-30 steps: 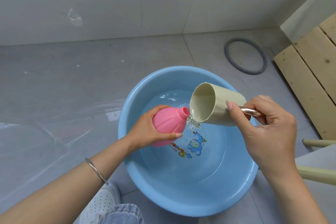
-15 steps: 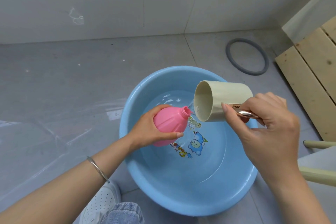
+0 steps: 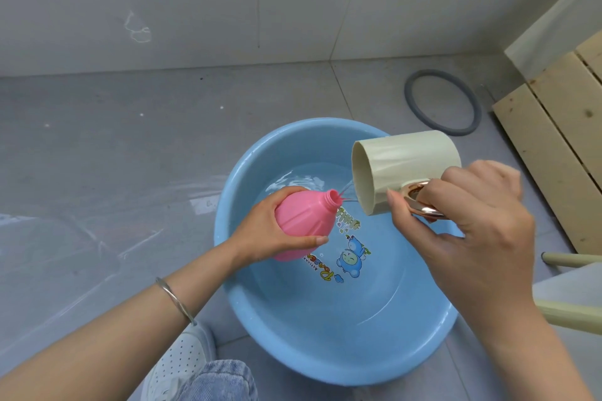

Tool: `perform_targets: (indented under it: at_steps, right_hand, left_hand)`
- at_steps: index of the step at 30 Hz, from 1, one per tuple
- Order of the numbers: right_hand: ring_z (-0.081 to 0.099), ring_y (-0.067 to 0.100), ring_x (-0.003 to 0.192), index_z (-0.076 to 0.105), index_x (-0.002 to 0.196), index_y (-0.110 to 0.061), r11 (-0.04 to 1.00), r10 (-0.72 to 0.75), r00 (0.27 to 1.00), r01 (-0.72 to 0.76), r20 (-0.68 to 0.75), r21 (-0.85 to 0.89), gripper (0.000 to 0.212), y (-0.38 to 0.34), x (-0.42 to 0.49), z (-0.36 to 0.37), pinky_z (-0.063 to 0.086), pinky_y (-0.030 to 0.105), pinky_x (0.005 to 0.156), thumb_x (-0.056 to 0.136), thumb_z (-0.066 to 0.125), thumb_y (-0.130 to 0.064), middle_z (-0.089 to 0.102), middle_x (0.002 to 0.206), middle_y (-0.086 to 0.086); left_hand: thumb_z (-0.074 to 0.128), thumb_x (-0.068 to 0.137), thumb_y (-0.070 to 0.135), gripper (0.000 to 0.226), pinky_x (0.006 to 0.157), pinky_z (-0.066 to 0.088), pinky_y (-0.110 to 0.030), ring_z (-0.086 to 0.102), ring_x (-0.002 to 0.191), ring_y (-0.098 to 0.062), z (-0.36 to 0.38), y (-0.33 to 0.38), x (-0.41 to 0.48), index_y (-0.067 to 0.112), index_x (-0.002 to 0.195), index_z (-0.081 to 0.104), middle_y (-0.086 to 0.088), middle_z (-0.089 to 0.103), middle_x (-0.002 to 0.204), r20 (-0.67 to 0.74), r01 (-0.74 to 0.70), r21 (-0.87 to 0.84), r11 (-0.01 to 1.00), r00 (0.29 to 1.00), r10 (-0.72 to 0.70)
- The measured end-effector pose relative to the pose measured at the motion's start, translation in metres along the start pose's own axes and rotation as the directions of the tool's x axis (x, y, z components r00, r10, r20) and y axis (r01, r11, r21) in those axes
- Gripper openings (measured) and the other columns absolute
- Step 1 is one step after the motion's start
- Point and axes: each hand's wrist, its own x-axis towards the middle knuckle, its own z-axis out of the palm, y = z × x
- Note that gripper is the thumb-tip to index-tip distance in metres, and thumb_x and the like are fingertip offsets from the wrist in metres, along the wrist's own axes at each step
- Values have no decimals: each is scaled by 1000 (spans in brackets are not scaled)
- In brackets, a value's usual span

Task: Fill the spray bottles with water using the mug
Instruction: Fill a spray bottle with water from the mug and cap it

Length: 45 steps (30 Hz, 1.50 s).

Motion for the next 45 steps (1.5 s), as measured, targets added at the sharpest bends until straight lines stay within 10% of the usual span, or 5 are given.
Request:
perform_targets:
  at_steps: [10,14,19,38,45]
  right_hand:
    - [25,13,64,49,54,-9,998,-55,998,55,-23,-14,37,0,-3,5,26,28,73,85,68,-16,38,54,-3]
    - [31,9,60,43,54,-13,935,312,949,-314,40,164,39,18,-16,14,27,18,65,82,67,-25,33,53,-9]
    - [30,13,54,42,55,-5,647,678,690,-724,253,240,43,54,-59,45,21,21,50,78,67,-31,37,55,-1]
    - [43,15,61,39,51,-15,740,610,686,-672,397,24,45,66,-115,91,27,30,64,79,74,-14,42,51,-2]
    - [28,11,52,41,55,-3,533,725,547,-830,418,163,43,67,-111,87,20,21,49,82,72,-17,33,48,-5]
  left_hand:
    - [84,42,66,84,84,52,-21,61,103,1,0,0,-1,47,118,54,23,61,115,-4,5,1,1000,1000,-5]
    - [85,42,66,83,83,52,-19,61,102,1,-1,2,-2,47,117,55,23,61,114,3,4,-14,1000,1000,-4]
    - [85,42,65,82,84,52,-21,61,101,0,-1,1,-1,46,116,55,22,62,113,10,17,-21,1000,1000,-16]
    - [85,42,66,81,84,54,-27,62,101,-2,0,2,-1,47,115,56,22,63,113,-1,21,-6,1000,1000,-21]
    - [86,42,66,84,87,56,-32,63,103,-6,1,0,0,47,117,55,20,63,115,3,28,-12,1000,1000,-28]
